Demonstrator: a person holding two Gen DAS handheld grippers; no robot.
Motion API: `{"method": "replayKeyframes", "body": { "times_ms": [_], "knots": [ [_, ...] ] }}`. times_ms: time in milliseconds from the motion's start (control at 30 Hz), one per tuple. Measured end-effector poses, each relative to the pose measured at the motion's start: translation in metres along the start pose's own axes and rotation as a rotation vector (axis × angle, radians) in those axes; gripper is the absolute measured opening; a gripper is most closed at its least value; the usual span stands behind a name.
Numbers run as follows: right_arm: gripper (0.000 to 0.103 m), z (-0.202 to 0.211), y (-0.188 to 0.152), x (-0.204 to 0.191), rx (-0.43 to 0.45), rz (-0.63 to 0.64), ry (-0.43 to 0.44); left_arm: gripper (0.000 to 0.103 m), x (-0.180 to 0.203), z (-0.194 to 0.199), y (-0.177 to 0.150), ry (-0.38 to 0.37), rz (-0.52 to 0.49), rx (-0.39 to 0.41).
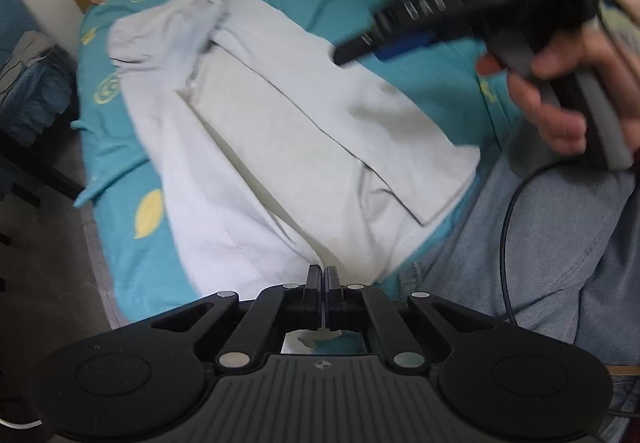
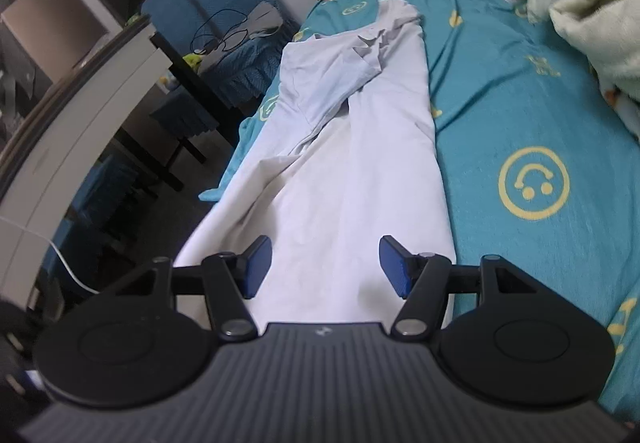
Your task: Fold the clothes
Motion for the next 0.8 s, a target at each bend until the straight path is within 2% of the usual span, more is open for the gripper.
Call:
{"method": "replayKeyframes", "body": {
  "times_ms": [100, 233, 367, 500, 700, 733, 767, 800],
  "knots": [
    [0.064, 0.0, -0.001, 0.007, -0.017, -0.05, 0.077, 0.001, 0.012, -0.02, 0.001, -0.009, -0.008, -0.012],
    [0.063, -0.008, 0.012, 0.006, -0.025, -0.12, 0.185, 0.001, 0.006, -0.019, -0.003, -0.036, 0.034, 0.024],
    [0.051, -0.038, 0.05, -0.004, -0.056, -0.187, 0.251, 0.001, 0.001, -0.01, -0.006, -0.06, 0.07, 0.068],
    [0.048, -0.086, 0.067, -0.012, -0.094, -0.191, 0.245, 0.001, -0.001, -0.007, -0.01, -0.082, 0.095, 0.099],
    [0.047, -0.159, 0.093, -0.024, -0.152, -0.197, 0.235, 0.001, -0.013, -0.001, -0.015, -0.169, 0.163, 0.15],
    [0.04, -0.171, 0.098, -0.026, -0.161, -0.198, 0.233, 0.001, -0.015, -0.001, -0.015, -0.185, 0.171, 0.155],
    [0.022, -0.183, 0.102, -0.028, -0.171, -0.199, 0.231, 0.001, -0.017, -0.001, -0.014, -0.197, 0.177, 0.158],
    [0.012, -0.195, 0.106, -0.03, -0.18, -0.2, 0.229, 0.001, -0.018, -0.001, -0.013, -0.209, 0.182, 0.16]
  ]
}}
Point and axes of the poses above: each gripper's, at about its wrist camera, not at the fingertips, and z roughly against the way its jaws point, x to its right, y to its top, the point moved 6 cm from there along -z, roughly the way its jaws point, and after that the axes turned 15 degrees about -x, right-handed, at the moved point
